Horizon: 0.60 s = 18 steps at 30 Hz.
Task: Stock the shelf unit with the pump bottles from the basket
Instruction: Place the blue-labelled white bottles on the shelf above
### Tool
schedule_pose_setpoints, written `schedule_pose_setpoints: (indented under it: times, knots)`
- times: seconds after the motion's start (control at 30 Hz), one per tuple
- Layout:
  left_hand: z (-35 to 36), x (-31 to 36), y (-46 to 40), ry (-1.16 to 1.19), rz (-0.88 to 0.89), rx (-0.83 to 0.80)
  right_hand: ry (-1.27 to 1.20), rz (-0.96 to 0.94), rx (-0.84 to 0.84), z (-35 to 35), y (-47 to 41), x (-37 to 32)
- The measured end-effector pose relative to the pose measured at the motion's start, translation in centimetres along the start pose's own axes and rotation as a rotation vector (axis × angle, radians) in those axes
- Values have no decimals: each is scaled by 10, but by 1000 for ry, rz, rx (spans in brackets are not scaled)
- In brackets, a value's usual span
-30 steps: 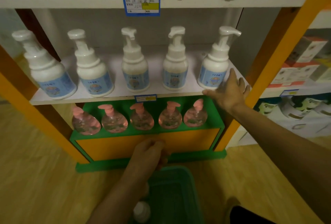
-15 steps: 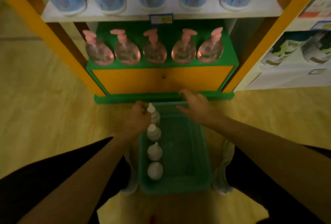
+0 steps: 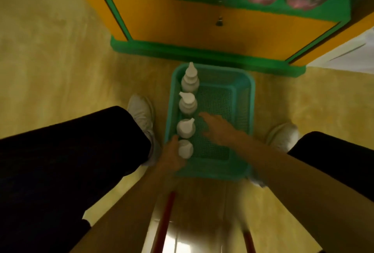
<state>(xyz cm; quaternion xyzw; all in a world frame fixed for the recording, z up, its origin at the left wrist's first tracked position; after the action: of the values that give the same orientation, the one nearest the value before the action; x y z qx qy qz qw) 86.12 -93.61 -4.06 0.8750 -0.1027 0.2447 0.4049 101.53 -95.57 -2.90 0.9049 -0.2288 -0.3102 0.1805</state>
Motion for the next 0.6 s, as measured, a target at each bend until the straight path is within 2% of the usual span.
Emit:
schedule_pose_setpoints:
  times: [0.13, 0.27, 0.33, 0.37, 0.4, 0.6]
  knots:
    - [12, -24, -6, -20, 36, 114, -3, 20, -15, 31, -13, 3]
    - [38, -40, -18, 20, 105, 58, -2, 66, -15, 55, -24, 10]
    - [36, -38, -21, -38, 126, 139, -33, 100, -19, 64, -29, 13]
    - [35, -41, -22, -19, 83, 194, -57, 101, -16, 67, -32, 13]
    - [32, -41, -23, -23, 70, 237, -77, 90, -11, 69, -35, 14]
    - [31, -37, -24, 204, 38, 259, -51, -66, 4, 69, -45, 11]
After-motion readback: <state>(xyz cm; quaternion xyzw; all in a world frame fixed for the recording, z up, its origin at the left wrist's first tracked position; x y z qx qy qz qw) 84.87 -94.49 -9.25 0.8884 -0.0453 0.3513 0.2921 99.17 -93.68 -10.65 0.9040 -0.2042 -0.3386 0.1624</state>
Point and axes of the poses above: each hand's wrist, its own y-axis away from the middle knuckle, its own z-axis out of the palm, x = y × z, the point moved 8 cm from there along -y, towards the middle knuckle, and after that the axes turned 14 degrees about x, right-handed, at the moved point
